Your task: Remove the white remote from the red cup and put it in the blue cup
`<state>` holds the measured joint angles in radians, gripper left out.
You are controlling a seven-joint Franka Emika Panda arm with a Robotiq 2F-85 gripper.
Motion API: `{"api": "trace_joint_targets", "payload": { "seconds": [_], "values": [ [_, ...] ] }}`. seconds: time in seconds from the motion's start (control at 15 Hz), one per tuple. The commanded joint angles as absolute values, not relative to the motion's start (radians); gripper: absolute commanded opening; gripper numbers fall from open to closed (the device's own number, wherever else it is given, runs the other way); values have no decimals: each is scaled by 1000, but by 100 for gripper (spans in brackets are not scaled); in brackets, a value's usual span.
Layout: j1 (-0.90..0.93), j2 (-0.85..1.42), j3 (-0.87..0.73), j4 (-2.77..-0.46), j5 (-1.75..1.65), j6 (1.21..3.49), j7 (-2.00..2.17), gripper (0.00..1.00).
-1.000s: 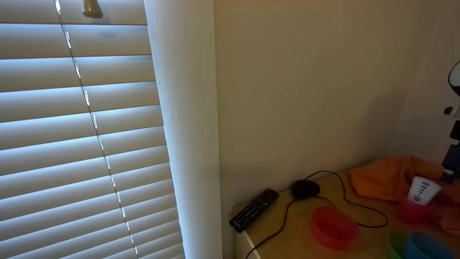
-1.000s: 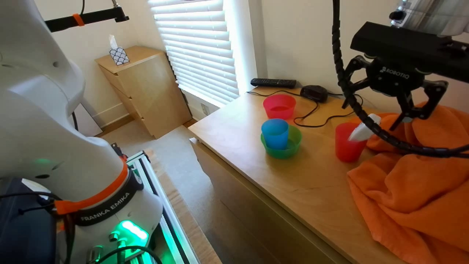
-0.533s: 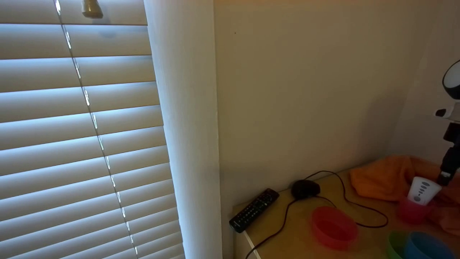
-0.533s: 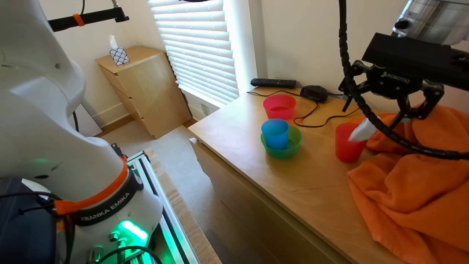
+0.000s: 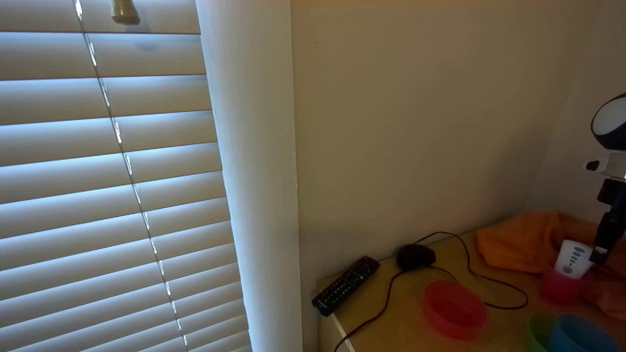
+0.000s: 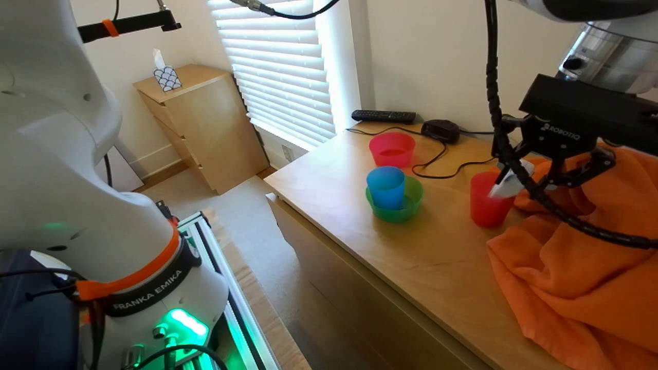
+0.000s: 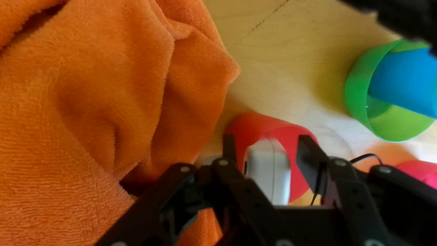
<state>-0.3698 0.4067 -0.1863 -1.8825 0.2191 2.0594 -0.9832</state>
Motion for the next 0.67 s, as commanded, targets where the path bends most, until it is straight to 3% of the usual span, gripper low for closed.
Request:
{"api": "trace_joint_targets", "payload": {
  "seconds": [0.0,0.13,0.27,0.33,0.6],
  "values": [
    [-393,450,-167,-1836,224,2057,-987,64],
    [-388,451,-167,-1829,212,2059,-978,32],
    [-382,436,-167,-1835,201,2061,-968,16],
    [-378,415,-167,-1850,195,2059,-968,11],
    [-357,318,-169,-1910,168,2032,-955,9]
  ]
}}
